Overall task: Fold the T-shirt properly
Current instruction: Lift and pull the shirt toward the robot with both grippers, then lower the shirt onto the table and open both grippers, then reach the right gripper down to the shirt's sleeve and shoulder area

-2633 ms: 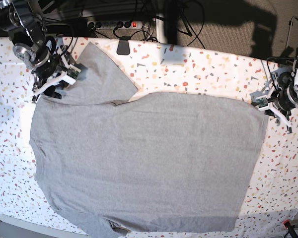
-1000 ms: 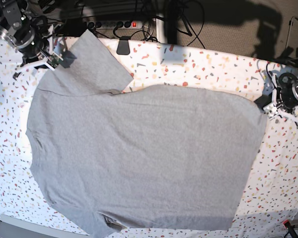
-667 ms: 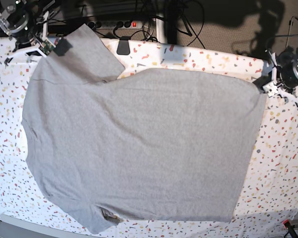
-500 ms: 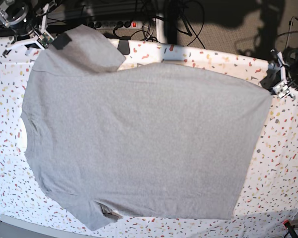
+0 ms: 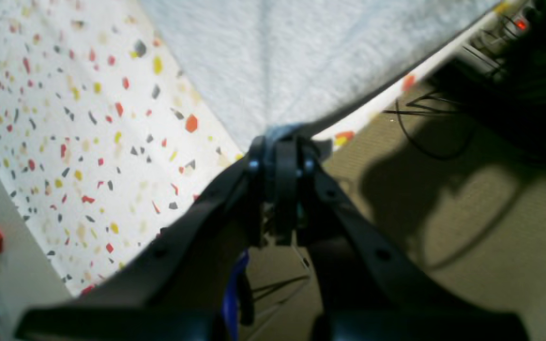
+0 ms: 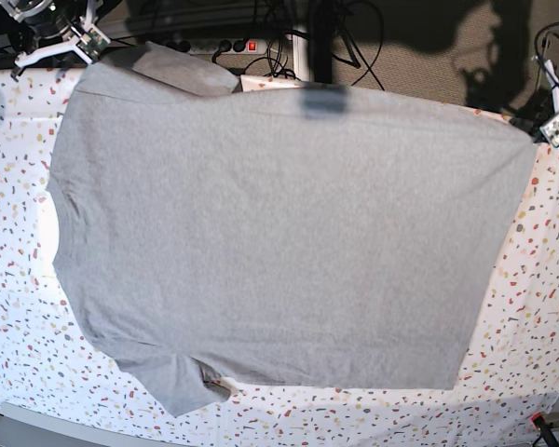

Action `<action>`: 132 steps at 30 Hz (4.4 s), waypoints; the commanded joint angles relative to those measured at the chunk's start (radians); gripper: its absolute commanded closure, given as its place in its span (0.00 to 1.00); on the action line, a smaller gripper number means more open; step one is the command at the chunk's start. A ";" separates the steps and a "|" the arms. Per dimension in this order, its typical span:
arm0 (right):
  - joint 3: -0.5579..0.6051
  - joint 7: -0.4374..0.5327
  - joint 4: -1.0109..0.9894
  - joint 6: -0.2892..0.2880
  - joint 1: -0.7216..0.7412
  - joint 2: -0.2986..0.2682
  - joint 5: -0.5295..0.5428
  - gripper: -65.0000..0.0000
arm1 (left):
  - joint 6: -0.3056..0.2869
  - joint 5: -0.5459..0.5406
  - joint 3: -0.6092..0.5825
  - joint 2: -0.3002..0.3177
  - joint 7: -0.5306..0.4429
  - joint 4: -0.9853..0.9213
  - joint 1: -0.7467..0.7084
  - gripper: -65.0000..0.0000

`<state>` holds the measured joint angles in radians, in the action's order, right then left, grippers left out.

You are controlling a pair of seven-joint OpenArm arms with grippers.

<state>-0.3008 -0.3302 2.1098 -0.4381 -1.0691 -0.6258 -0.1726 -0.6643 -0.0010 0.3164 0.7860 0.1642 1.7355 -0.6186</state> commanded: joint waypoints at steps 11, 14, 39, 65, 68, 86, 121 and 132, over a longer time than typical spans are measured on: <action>-0.007 0.016 0.003 0.071 0.196 -0.008 0.076 1.00 | 0.122 -0.016 0.031 -0.007 -0.064 0.013 0.106 1.00; -0.006 0.020 -0.037 0.071 0.278 -0.009 0.083 1.00 | 0.119 -0.019 0.030 -0.049 -0.054 0.009 0.146 1.00; 0.116 0.060 -0.374 0.026 0.726 0.016 0.202 1.00 | 0.118 0.011 -0.241 -0.107 -0.023 -0.332 0.598 1.00; 0.283 0.061 -0.734 -0.016 1.069 0.019 0.173 1.00 | 0.119 0.236 -0.475 -0.207 -0.090 -0.792 0.990 1.00; 0.283 0.061 -0.734 -0.016 1.069 0.019 0.173 1.00 | 0.119 0.237 -0.475 -0.208 -0.109 -0.792 0.990 1.00; 0.282 0.026 -0.696 0.004 1.110 0.017 0.169 0.64 | 0.121 0.117 -0.475 -0.171 0.030 -0.790 1.046 0.63; 0.281 -0.285 -0.195 0.005 0.663 0.014 0.025 0.64 | 0.129 0.162 -0.475 -0.054 0.246 -0.211 0.532 0.65; 0.281 -0.297 -0.195 0.005 0.647 0.014 -0.038 0.64 | 0.165 0.213 -0.475 -0.055 0.156 -0.211 0.486 0.65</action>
<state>-0.0113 -0.6407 1.8961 -0.4419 -0.4267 -0.5961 -0.2043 -0.5106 0.2131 -0.1696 0.7120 0.3252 1.5120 -0.1413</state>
